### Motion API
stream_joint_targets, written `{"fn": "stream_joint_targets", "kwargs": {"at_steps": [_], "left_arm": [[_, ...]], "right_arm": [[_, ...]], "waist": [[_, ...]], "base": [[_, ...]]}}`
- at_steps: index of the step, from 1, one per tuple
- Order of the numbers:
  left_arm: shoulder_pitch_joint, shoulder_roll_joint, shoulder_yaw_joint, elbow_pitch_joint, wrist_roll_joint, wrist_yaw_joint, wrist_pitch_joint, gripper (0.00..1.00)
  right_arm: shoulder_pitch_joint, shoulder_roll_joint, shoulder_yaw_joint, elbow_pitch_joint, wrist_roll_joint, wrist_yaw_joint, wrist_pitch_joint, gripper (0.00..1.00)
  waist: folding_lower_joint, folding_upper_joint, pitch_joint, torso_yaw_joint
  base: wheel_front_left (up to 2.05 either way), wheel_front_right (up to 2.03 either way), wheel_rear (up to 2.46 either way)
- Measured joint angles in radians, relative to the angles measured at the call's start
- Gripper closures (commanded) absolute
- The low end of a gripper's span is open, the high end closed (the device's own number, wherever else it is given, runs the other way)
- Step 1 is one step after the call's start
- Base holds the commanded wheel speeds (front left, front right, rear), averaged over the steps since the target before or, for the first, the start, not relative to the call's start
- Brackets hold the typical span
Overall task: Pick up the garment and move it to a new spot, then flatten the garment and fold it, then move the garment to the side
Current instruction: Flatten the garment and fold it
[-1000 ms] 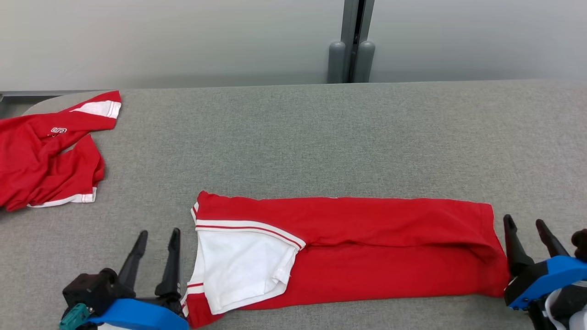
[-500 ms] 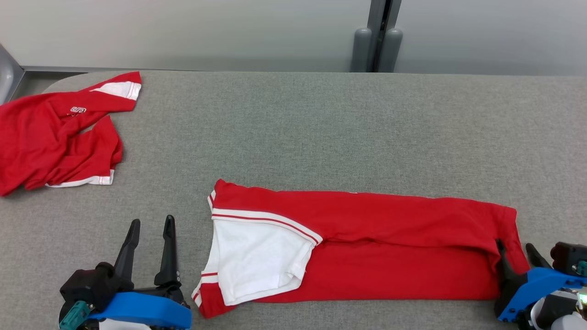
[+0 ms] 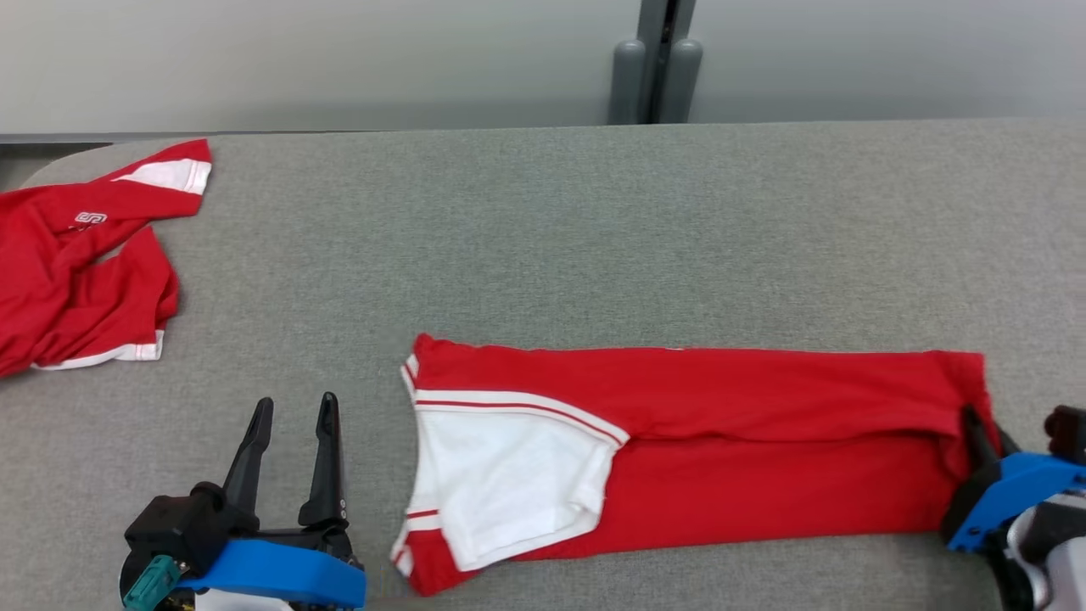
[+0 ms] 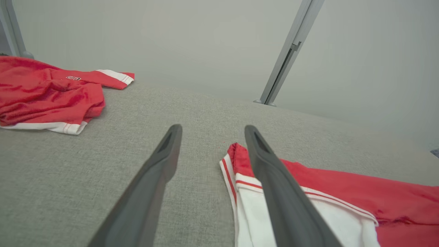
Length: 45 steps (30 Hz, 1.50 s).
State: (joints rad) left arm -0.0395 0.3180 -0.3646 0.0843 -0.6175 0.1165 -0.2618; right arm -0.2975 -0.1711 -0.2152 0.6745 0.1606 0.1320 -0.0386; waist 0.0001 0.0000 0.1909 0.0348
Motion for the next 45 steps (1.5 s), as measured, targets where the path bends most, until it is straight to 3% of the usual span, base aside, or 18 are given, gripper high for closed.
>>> {"fn": "stream_joint_targets", "kwargs": {"at_steps": [8,14,21,31,38,45], "left_arm": [[-0.01,-0.007,-0.017,0.002,0.009,-0.003,0.0,0.0],[-0.023,-0.016,-0.032,0.013,0.01,-0.01,0.001,0.0],[-0.033,-0.02,-0.041,0.026,0.01,-0.013,0.002,0.0],[-0.038,-0.02,-0.058,0.037,0.009,-0.014,0.014,0.0],[-0.029,-0.024,-0.069,0.038,0.003,-0.013,0.017,0.0],[-0.022,-0.028,-0.073,0.042,0.001,-0.012,0.018,0.0]], "right_arm": [[-0.032,-0.144,-0.087,-0.035,0.007,-0.001,0.036,1.0],[-0.058,-0.112,-0.087,-0.084,0.132,-0.001,0.075,1.0],[-0.032,-0.015,0.072,-0.216,0.259,-0.001,0.126,1.0],[0.029,0.091,0.386,-0.415,0.374,-0.001,0.16,1.0],[0.005,0.119,0.543,-0.334,0.475,-0.001,0.11,1.0],[-0.066,0.121,0.672,-0.146,0.583,-0.001,0.036,1.0]], "waist": [[0.0,0.0,0.003,-0.073],[0.0,0.0,0.005,-0.112],[0.0,0.0,0.0,-0.122],[0.0,0.0,-0.037,-0.057],[0.0,0.0,-0.059,0.0],[0.0,0.0,-0.069,0.039]], "base": [[0.0,0.0,0.0],[0.0,0.0,0.0],[0.0,0.0,0.0],[0.0,0.0,0.0],[0.0,0.0,0.0],[0.0,0.0,0.0]]}}
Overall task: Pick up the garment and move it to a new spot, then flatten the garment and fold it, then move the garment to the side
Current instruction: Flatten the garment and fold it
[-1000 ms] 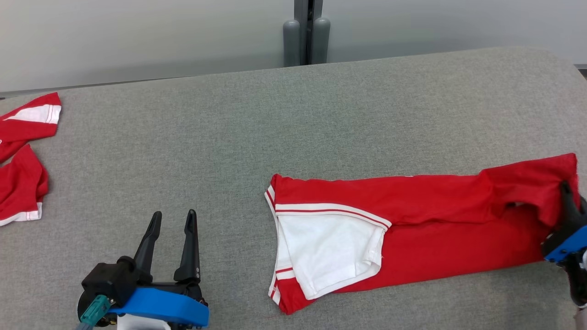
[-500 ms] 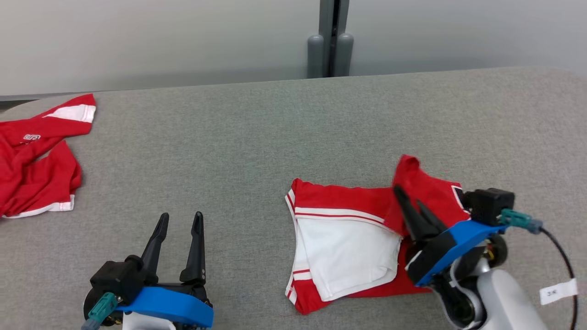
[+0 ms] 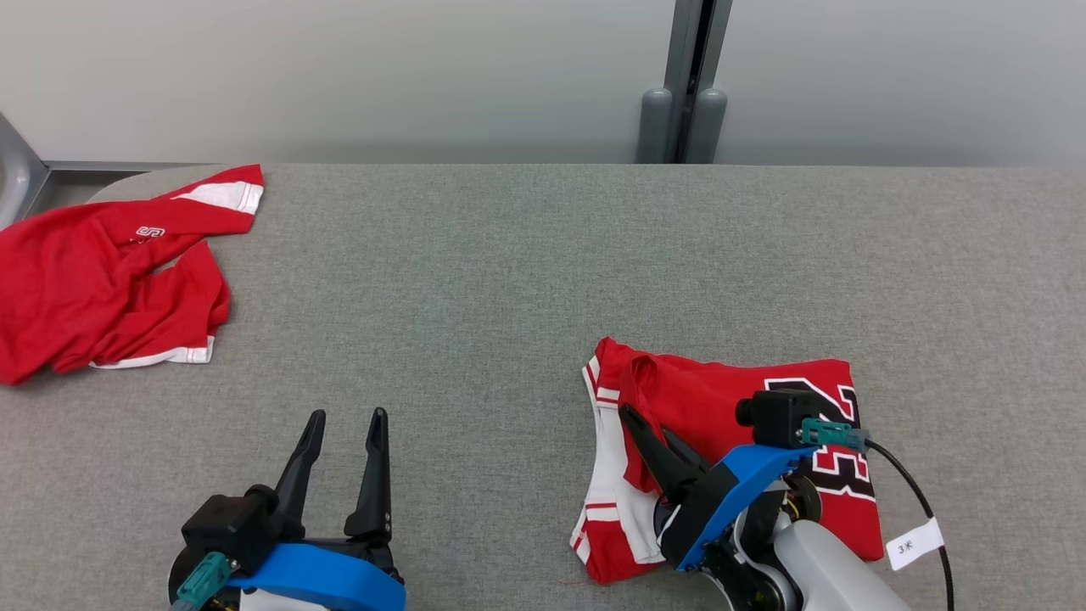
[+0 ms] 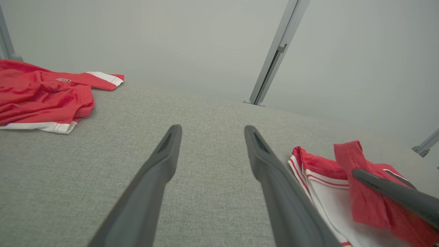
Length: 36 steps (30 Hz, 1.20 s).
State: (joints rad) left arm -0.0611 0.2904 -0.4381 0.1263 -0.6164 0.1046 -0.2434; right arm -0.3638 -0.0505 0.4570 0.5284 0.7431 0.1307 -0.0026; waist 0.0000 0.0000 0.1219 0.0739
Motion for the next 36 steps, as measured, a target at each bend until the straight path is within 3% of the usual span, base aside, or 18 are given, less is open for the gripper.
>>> {"fn": "stream_joint_targets", "kwargs": {"at_steps": [3,4,5,6,7,15,19,22,26,31,36], "left_arm": [[0.003,-0.002,-0.001,0.001,-0.001,0.0,0.0,0.0],[0.003,-0.003,-0.002,0.002,-0.001,0.0,0.0,0.0],[0.003,-0.003,-0.003,0.002,-0.001,0.0,0.0,0.0],[0.003,-0.004,-0.004,0.003,-0.002,0.0,-0.001,0.0],[0.003,-0.004,-0.004,0.003,-0.004,0.0,-0.002,0.0],[0.001,-0.008,-0.011,0.01,-0.007,-0.001,-0.005,0.0],[-0.002,-0.009,-0.01,0.011,-0.007,-0.002,-0.006,0.0],[-0.012,-0.013,-0.011,0.012,0.003,-0.008,-0.007,0.0],[-0.036,-0.025,-0.013,0.021,0.016,-0.017,-0.014,0.0],[-0.053,-0.055,-0.009,0.058,0.031,-0.031,-0.017,0.0],[-0.046,-0.102,0.05,0.058,0.076,-0.035,-0.018,0.0]], "right_arm": [[-0.037,0.001,0.05,0.07,0.049,0.0,-0.033,1.0],[-0.049,0.0,0.066,0.094,0.061,0.0,-0.044,0.87],[-0.062,0.0,0.085,0.114,0.076,0.0,-0.052,0.61],[-0.075,0.001,0.102,0.137,0.094,0.0,-0.06,0.19],[-0.087,0.0,0.124,0.151,0.107,0.0,-0.07,0.0],[-0.173,0.001,0.249,0.198,0.202,0.0,-0.171,0.0],[-0.235,0.002,0.224,0.258,0.118,0.0,-0.245,0.0],[-0.271,-0.013,0.136,0.284,-0.024,0.0,-0.257,0.0],[-0.25,-0.05,-0.058,0.175,-0.228,0.0,-0.26,0.0],[-0.104,-0.048,-0.239,0.031,-0.459,0.0,-0.26,0.0],[0.044,-0.02,-0.363,-0.087,-0.588,0.0,-0.26,0.0]], "waist": [[0.0,0.0,-0.001,0.007],[0.0,0.0,-0.002,0.008],[0.0,0.0,-0.002,0.009],[0.0,0.0,-0.002,0.009],[0.0,0.0,-0.001,0.01],[0.0,0.0,0.002,0.006],[0.0,0.0,0.002,-0.001],[0.0,0.0,0.002,-0.01],[0.0,0.0,-0.002,-0.021],[0.0,0.0,-0.018,-0.036],[0.0,0.0,-0.04,-0.05]], "base": [[0.0,0.0,0.0],[0.0,0.0,0.0],[0.0,0.0,0.0],[0.0,0.0,0.0],[0.0,0.0,0.0],[0.0,0.0,0.0],[0.0,0.0,0.0],[0.0,0.0,0.0],[0.0,0.0,0.0],[0.0,0.0,0.0],[0.0,0.0,0.0]]}}
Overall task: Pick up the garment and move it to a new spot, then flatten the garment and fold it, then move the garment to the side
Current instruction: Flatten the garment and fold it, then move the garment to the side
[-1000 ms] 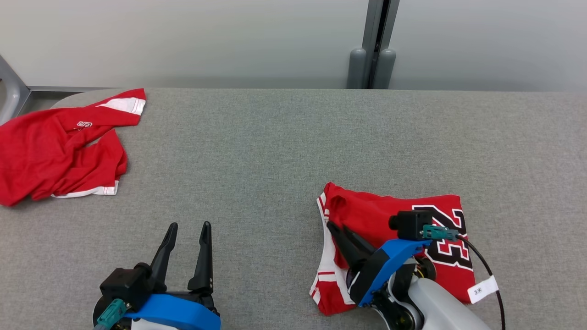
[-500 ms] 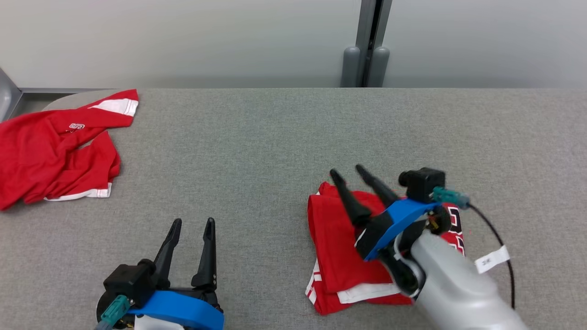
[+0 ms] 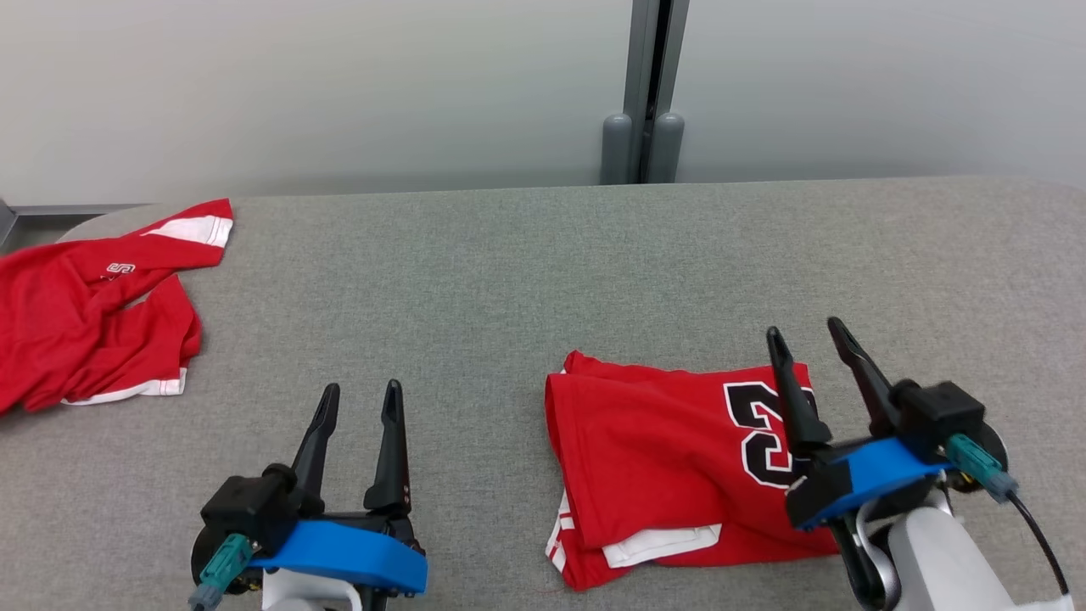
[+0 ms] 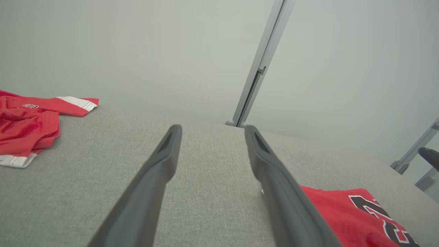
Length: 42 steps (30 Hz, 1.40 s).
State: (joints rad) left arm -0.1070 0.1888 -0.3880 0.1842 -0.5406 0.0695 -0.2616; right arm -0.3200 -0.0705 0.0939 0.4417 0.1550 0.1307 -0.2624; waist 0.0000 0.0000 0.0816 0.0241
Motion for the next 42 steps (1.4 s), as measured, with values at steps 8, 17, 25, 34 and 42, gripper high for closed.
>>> {"fn": "stream_joint_targets", "kwargs": {"at_steps": [8,17,25,34,42], "left_arm": [[0.088,-0.054,0.107,0.02,0.1,-0.035,0.0,0.0],[0.139,-0.083,0.18,0.062,0.175,-0.07,0.0,0.0],[0.147,-0.1,0.21,0.081,0.217,-0.09,0.0,0.0],[0.146,-0.114,0.231,0.091,0.247,-0.107,0.0,0.0],[0.145,-0.124,0.245,0.093,0.261,-0.117,0.0,0.0]], "right_arm": [[0.179,0.019,-0.09,-0.094,-0.021,0.0,0.0,0.0],[0.229,0.019,-0.102,-0.123,0.004,0.0,0.0,0.0],[0.231,0.019,-0.106,-0.111,-0.006,0.0,0.0,0.0],[0.23,0.02,-0.092,-0.095,-0.006,0.0,0.0,0.0],[0.219,0.02,-0.089,-0.08,-0.009,0.0,0.0,0.0]], "waist": [[-0.0002,0.0,-0.029,-0.01],[-0.0002,0.0,-0.045,-0.007],[-0.0002,0.0,-0.043,0.002],[-0.0001,0.0,-0.029,0.005],[-0.0001,0.0,-0.019,0.009]], "base": [[0.0,0.0,0.0],[0.0,0.0,0.0],[0.0,0.0,0.0],[0.0,0.0,0.0],[0.0,0.0,0.0]]}}
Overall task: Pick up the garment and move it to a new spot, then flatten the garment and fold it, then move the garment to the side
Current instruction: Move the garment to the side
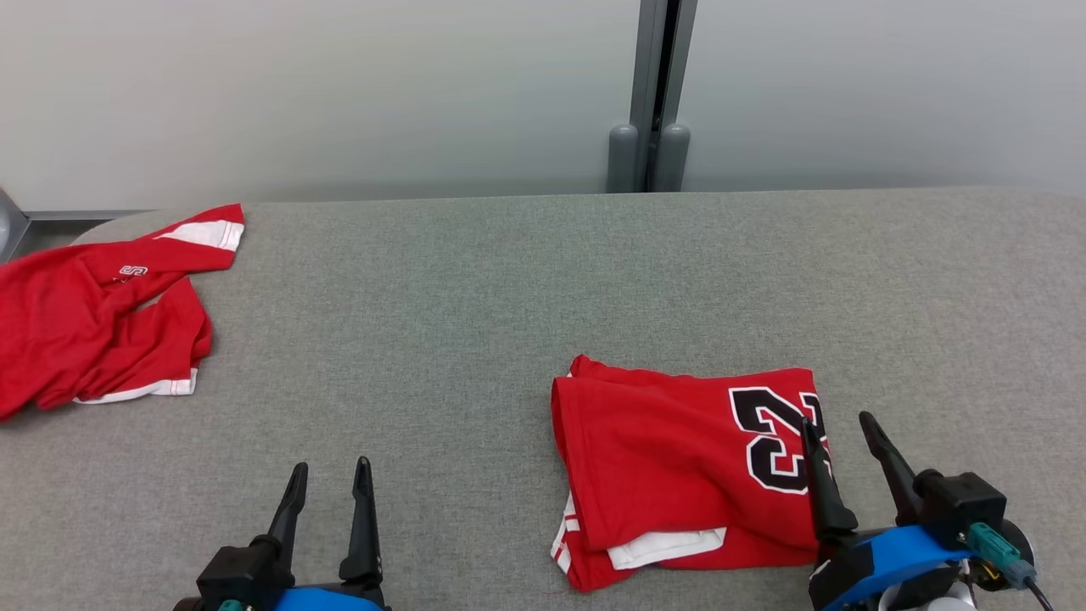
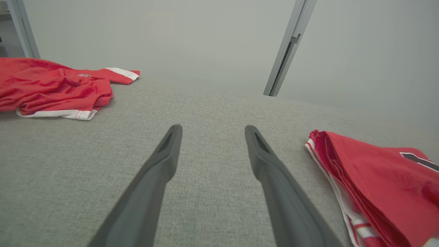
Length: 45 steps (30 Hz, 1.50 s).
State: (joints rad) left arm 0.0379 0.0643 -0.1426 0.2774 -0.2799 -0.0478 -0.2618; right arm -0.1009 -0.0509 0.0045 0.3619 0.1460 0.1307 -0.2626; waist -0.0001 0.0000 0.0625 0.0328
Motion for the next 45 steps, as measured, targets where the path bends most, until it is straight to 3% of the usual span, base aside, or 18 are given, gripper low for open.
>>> {"fn": "stream_joint_targets", "kwargs": {"at_steps": [5,8,12,18,26,27,28,30,31,32,38,45], "left_arm": [[-0.007,-0.004,0.005,-0.002,0.01,-0.003,0.0,0.0],[-0.018,-0.006,0.01,-0.005,0.017,-0.005,0.0,0.0],[-0.02,-0.008,0.015,-0.005,0.022,-0.006,0.0,0.0],[-0.023,-0.01,0.017,-0.006,0.026,-0.012,0.0,0.0],[-0.041,-0.012,0.02,-0.01,0.035,-0.015,0.0,0.0],[-0.042,-0.012,0.02,-0.012,0.038,-0.016,0.0,0.0],[-0.042,-0.012,0.02,-0.016,0.043,-0.016,0.0,0.0],[-0.044,-0.012,0.021,-0.023,0.046,-0.016,0.0,0.0],[-0.046,-0.013,0.021,-0.027,0.05,-0.016,0.0,0.0],[-0.047,-0.013,0.022,-0.031,0.053,-0.018,0.0,0.0],[-0.065,-0.012,0.026,-0.063,0.072,-0.025,0.0,0.0],[-0.098,-0.001,0.027,-0.126,0.102,-0.042,0.0,0.0]], "right_arm": [[-0.062,0.001,-0.022,0.036,-0.068,0.0,0.079,0.0],[-0.107,-0.013,-0.035,0.039,-0.115,0.0,0.218,0.0],[-0.142,-0.088,-0.032,0.043,-0.095,0.0,0.43,0.0],[-0.142,-0.178,0.014,0.024,0.05,0.0,0.643,0.0],[-0.151,-0.217,0.08,0.025,0.201,0.0,0.732,0.0],[-0.16,-0.219,0.09,0.035,0.215,0.0,0.741,0.11],[-0.168,-0.223,0.097,0.042,0.225,0.0,0.746,0.48],[-0.183,-0.229,0.111,0.058,0.24,0.0,0.749,0.77],[-0.19,-0.231,0.116,0.066,0.245,0.0,0.745,0.96],[-0.198,-0.231,0.119,0.071,0.25,0.0,0.734,1.0],[-0.254,-0.23,0.101,0.099,0.238,0.001,0.615,1.0],[-0.335,-0.269,0.047,0.127,0.196,0.0,0.52,1.0]], "waist": [[0.0,0.0,0.016,0.002],[0.0001,0.0,0.027,0.006],[0.0002,0.0,0.04,0.017],[0.0002,0.0,0.066,0.041],[0.0002,0.0,0.106,0.064],[0.0002,0.0,0.109,0.066],[0.0002,0.0,0.113,0.068],[0.0002,0.0,0.121,0.069],[0.0002,0.0,0.125,0.069],[0.0002,0.0,0.13,0.068],[0.0002,0.0,0.168,0.02],[0.0002,0.0,0.242,-0.122]], "base": [[0.0,0.0,0.0],[0.0,0.0,0.0],[0.0,0.0,0.0],[0.0,0.0,0.0],[0.0,0.0,0.0],[0.0,0.0,0.0],[0.0,0.0,0.0],[0.0,0.0,0.0],[0.0,0.0,0.0],[0.0,0.0,0.0],[0.0,0.0,0.0],[0.0,0.0,0.0]]}}
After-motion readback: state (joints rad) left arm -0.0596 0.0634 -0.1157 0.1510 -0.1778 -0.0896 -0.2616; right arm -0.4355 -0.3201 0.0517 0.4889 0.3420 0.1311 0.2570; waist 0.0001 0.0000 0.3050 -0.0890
